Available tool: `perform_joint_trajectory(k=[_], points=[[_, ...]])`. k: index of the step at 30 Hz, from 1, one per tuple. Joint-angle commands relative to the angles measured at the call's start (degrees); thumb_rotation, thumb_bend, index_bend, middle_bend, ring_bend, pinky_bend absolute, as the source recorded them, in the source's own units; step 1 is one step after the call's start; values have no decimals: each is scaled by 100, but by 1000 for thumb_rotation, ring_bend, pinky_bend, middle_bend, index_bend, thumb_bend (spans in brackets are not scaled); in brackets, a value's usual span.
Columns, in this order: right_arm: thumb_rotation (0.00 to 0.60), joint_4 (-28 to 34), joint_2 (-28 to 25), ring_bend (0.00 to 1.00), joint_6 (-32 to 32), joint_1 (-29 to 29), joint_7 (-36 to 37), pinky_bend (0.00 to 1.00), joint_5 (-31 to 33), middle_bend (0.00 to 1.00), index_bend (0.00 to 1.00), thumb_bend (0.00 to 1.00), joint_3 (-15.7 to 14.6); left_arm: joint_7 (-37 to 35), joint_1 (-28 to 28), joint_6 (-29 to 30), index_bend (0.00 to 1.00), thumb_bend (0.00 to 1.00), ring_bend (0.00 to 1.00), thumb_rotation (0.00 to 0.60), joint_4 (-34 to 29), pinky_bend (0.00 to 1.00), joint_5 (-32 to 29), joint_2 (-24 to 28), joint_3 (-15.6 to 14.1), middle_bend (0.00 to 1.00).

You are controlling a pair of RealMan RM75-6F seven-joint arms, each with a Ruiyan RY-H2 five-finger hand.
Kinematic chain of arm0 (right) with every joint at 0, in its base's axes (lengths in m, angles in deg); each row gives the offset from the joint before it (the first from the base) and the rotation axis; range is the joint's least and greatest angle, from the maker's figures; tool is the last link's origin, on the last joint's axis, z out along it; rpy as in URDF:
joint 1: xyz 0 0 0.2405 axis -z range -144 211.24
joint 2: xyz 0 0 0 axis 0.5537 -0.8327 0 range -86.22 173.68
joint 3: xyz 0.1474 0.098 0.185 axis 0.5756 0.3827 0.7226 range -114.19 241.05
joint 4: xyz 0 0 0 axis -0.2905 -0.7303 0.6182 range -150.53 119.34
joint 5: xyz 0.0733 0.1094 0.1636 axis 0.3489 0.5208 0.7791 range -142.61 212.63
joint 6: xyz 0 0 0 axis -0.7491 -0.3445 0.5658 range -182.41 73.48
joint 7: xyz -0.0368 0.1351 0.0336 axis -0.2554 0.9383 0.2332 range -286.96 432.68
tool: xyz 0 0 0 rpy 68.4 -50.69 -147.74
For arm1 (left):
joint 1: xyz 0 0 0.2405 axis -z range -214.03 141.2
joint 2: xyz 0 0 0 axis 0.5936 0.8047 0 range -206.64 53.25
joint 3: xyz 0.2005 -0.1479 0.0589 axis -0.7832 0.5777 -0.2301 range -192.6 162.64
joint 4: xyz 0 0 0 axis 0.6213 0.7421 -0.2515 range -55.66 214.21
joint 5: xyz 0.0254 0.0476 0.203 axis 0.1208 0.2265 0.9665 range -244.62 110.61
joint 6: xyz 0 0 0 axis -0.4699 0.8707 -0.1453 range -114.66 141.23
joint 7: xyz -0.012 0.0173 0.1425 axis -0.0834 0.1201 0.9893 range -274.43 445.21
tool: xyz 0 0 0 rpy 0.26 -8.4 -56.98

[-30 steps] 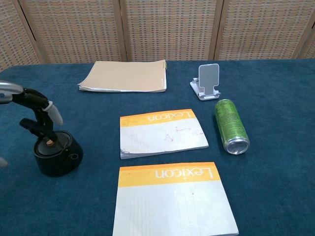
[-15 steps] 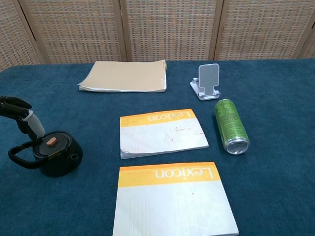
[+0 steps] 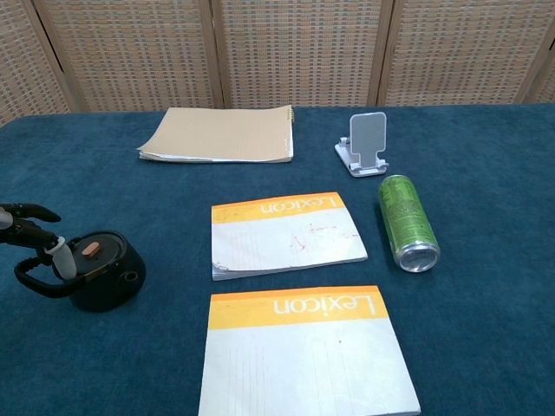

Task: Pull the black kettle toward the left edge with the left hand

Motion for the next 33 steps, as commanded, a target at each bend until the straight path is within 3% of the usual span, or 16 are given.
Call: perform_joint_trajectory(k=[1,10,33], points=[[600,2,3,0,1,-1,-8,0,-1,0,0,0,-1,-48,-9,31,296,0,275,600,39,0,36,-13,-10,315],[600,-1,14,0,23,-10,-22,0,21,0,0,0,2,-127,36,-8,306,0,275,600,57,0,204,3,-97,317],[600,-13,30,0,63,-31,-26,0,36,0,0,0,-4,381,40,-292,307,0,276,600,231,0,-92,-353,-90,318]])
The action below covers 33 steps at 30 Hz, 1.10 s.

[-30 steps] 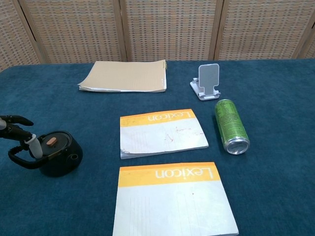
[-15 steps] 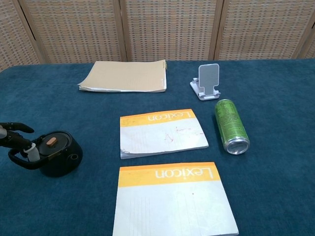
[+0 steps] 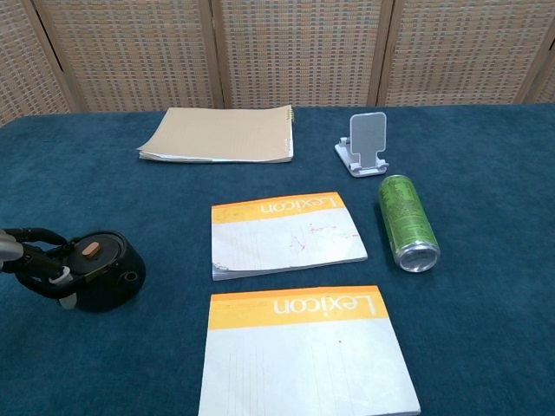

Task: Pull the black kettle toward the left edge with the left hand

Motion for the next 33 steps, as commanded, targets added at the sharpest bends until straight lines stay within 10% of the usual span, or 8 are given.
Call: perform_joint_trajectory(k=[1,22,33], points=[[600,-1,-4,0,-3,1,10,0,-3,0,0,0,0,73,4,-41,306,0,276,600,13,0,-55,-60,15,317],[600,-6,-24,0,-8,3,80,0,0,0,0,0,5,728,-84,23,406,0,331,600,-24,0,-478,-162,140,422],[600,-1,-25,0,-11,5,77,0,-4,0,0,0,2,1099,-125,-36,626,0,426,600,-102,0,-822,-124,175,603]])
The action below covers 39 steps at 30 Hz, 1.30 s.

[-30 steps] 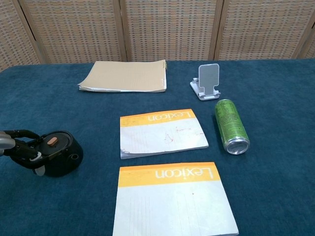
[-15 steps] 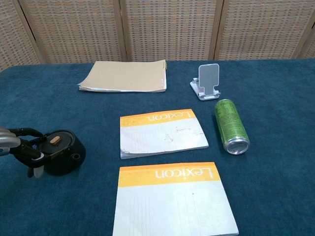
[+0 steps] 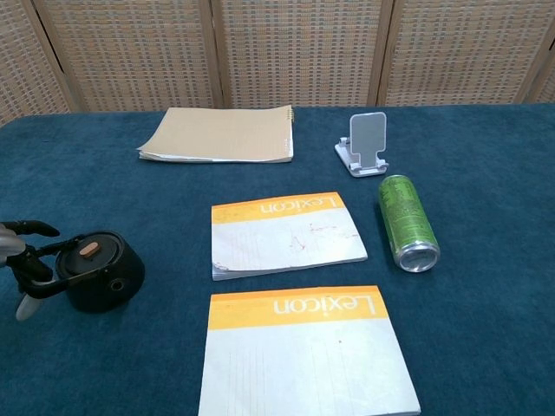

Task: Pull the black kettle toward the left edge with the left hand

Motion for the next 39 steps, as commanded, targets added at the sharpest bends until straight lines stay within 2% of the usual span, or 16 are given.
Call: perform_joint_trajectory(k=[1,7,12,17,20,22,26,30,32,37,39], points=[[600,0,0,0,2,-1,-1,0,3,0,0,0,1,71,-8,-22,651,0,434,600,-28,0,-71,-1,10,620],[600,-2,3,0,4,-2,-6,0,2,0,0,0,0,151,-25,2,807,0,462,600,-25,0,-152,-19,35,700],[600,-1,3,0,2,-2,-7,0,3,0,0,0,0,199,-49,48,979,0,485,600,-17,0,-213,-48,62,758],[600,3,4,0,0,-1,-11,0,-2,0,0,0,-2,84,-138,325,1000,0,551,600,62,0,-78,-117,115,883],[600,5,4,0,-2,-1,-12,0,-2,0,0,0,-2,-250,-273,846,1000,0,639,600,289,0,347,-244,162,983],[600,5,7,0,-3,-1,-22,0,-6,0,0,0,-4,-456,-323,1071,1000,0,682,594,471,0,600,-284,136,1000],[600,16,11,0,-5,-2,-37,0,-20,0,0,0,-10,-424,-336,1187,1000,0,726,521,581,0,790,-251,102,1000],[600,29,12,0,-13,1,-54,0,-33,0,0,0,-15,-474,-407,1318,1000,0,754,498,511,0,824,-227,95,1000],[600,35,11,0,-18,5,-54,0,-37,0,0,0,-18,-410,-444,1338,1000,0,772,425,454,0,753,-191,114,1000],[600,38,5,0,-20,6,-48,0,-36,0,0,0,-16,-241,-573,1449,1000,0,820,320,261,27,503,-147,199,1000],[600,41,2,0,-17,5,-46,0,-37,0,0,0,-18,-267,-621,1485,1000,0,841,240,116,63,381,-106,239,1000]])
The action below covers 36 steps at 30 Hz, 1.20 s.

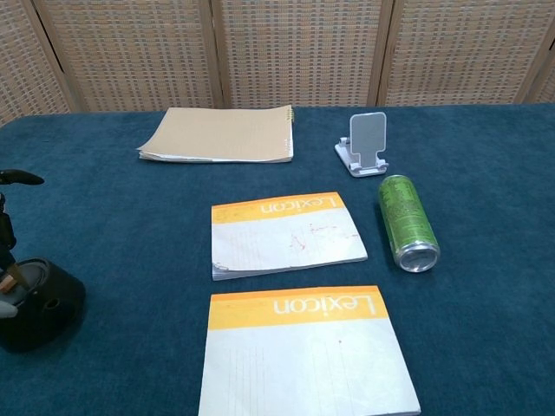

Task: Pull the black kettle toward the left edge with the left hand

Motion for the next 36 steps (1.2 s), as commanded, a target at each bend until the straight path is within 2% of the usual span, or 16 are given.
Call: perform_joint_trajectory(k=[1,2,3,8,9,10,14,17,20,25,27,30,32,36], points=[[600,2,-1,0,1,-1,4,0,-4,0,0,0,-1,-35,-88,66,1000,0,848,199,-241,75,-199,101,79,1000],[600,3,-2,0,1,-1,5,0,-7,0,0,0,-2,-55,-85,51,1000,0,855,162,-301,86,-234,160,92,1000],[600,3,-3,0,-1,0,5,0,-7,0,0,0,-2,-114,-80,54,1000,0,859,152,-359,89,-236,204,107,1000],[600,13,-12,0,-13,5,33,0,-22,0,0,0,-4,-202,-78,29,1000,3,865,146,-513,92,-231,367,113,1000],[600,14,-15,0,-14,5,39,0,-24,0,0,0,-4,-178,-71,7,1000,39,865,144,-537,93,-231,396,109,1000],[600,14,-19,0,-21,8,47,0,-26,0,0,0,-3,-149,-69,-5,1000,86,865,141,-565,94,-224,426,106,1000],[600,16,-29,0,-33,14,69,0,-35,0,0,0,-3,-104,-63,-51,1000,497,865,124,-622,96,-228,476,101,1000],[600,17,-37,0,-36,16,90,0,-39,0,0,0,-3,-82,-64,-65,1000,691,865,118,-633,98,-218,489,106,1000],[600,15,-46,0,-40,18,118,0,-36,0,0,0,1,-58,-67,-72,1000,824,865,117,-641,101,-225,485,119,1000],[600,13,-55,0,-38,17,146,0,-40,0,0,0,1,57,-69,-84,1000,866,865,117,-632,132,-220,463,137,1000],[600,13,-57,0,-38,17,152,0,-43,0,0,0,1,129,-71,-68,1000,866,865,102,-595,229,-205,431,155,1000],[600,13,-59,0,-39,18,159,0,-46,0,0,0,0,239,-88,0,1000,862,865,36,-512,376,-196,367,199,1000],[600,14,-61,0,-40,19,163,0,-50,0,0,0,-1,323,-89,10,1000,861,865,25,-462,451,-224,334,232,1000],[600,18,-66,0,-41,20,173,0,-49,0,0,0,-1,514,-84,1,1000,857,865,4,-370,535,-334,273,301,1000]])
